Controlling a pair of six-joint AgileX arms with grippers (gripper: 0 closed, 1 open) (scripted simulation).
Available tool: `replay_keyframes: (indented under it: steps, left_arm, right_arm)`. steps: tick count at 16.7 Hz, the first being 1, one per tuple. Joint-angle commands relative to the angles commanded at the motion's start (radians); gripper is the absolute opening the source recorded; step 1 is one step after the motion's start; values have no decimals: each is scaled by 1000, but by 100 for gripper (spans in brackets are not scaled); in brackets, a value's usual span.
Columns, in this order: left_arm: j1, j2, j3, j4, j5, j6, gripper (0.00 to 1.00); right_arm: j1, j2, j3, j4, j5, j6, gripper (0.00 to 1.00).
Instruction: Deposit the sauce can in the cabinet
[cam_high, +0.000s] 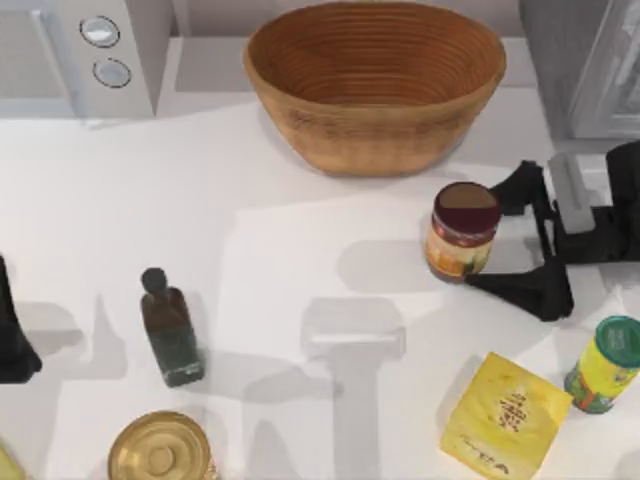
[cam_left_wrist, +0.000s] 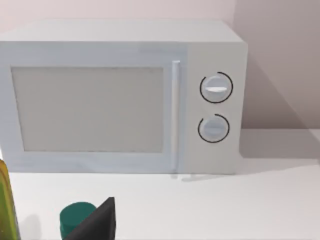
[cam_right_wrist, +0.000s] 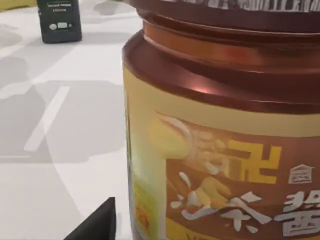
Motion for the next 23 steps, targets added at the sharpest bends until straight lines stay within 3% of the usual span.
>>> replay_keyframes:
  steps: [4, 8, 11, 16, 23]
  left_arm:
    - [0, 0, 0, 0, 0, 0, 100]
    - [0, 0, 0, 0, 0, 0, 100]
    - [0, 0, 0, 0, 0, 0, 100]
    - [0, 0, 0, 0, 0, 0, 100]
    - [0, 0, 0, 0, 0, 0, 100]
  right_arm:
    - [40, -12, -94, 382, 19, 297, 100]
    - [77, -41, -161, 639, 44, 522, 100]
    - [94, -59, -183, 722, 58, 603, 100]
    - [95, -61, -184, 728, 59, 608, 100]
    - [95, -61, -184, 728, 59, 608, 47]
